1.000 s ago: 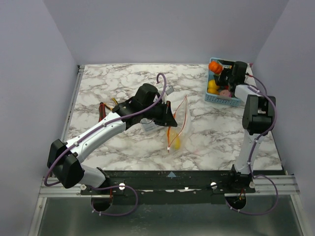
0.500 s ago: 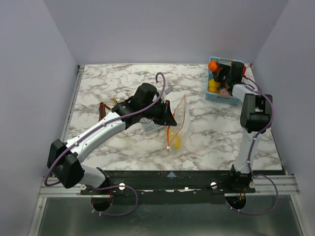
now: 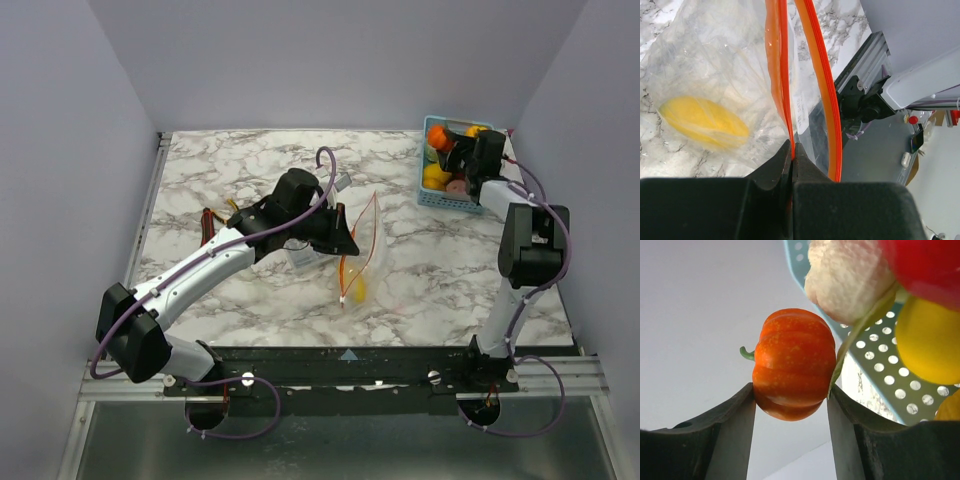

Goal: Place the food in the zip-top bag and seal the zipper

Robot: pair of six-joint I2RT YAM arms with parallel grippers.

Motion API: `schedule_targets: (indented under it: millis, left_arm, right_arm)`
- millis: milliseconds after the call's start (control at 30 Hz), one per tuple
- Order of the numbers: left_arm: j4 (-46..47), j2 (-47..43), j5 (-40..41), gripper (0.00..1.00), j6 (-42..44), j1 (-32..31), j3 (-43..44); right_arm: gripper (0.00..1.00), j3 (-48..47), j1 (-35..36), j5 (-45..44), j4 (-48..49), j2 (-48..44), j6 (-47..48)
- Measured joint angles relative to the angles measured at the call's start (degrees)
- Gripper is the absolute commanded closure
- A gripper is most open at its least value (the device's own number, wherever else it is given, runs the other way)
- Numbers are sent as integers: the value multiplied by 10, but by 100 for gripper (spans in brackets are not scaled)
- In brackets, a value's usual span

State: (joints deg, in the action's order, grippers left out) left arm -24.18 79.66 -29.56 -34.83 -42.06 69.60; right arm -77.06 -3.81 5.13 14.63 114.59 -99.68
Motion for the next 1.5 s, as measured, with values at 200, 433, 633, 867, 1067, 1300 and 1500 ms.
schedule_targets:
  millis: [200, 433, 633, 867, 1067, 1300, 1500]
  left_arm:
    - [2, 4, -5, 100, -2, 0, 0]
    - [8, 14, -9, 100, -2, 0, 0]
    - [10, 16, -10, 100, -1, 0, 0]
    - [10, 17, -10, 100, 4, 0, 0]
    - [10, 17, -10, 100, 5, -1, 0]
    - [10, 17, -11, 100, 5, -1, 0]
    - [10, 17, -12, 100, 5, -1, 0]
  right_arm:
    - [99, 42, -2, 46, -5, -76, 106]
    - [100, 147, 0, 80, -81, -228, 300]
    - [100, 165, 0, 80, -110, -309, 437]
    - [100, 165, 0, 70, -116, -290, 475]
    - [99, 135, -1, 72, -76, -225, 470]
    - [81, -5, -3, 104, -73, -87, 465]
    - [77, -44, 3, 120, -122, -47, 468]
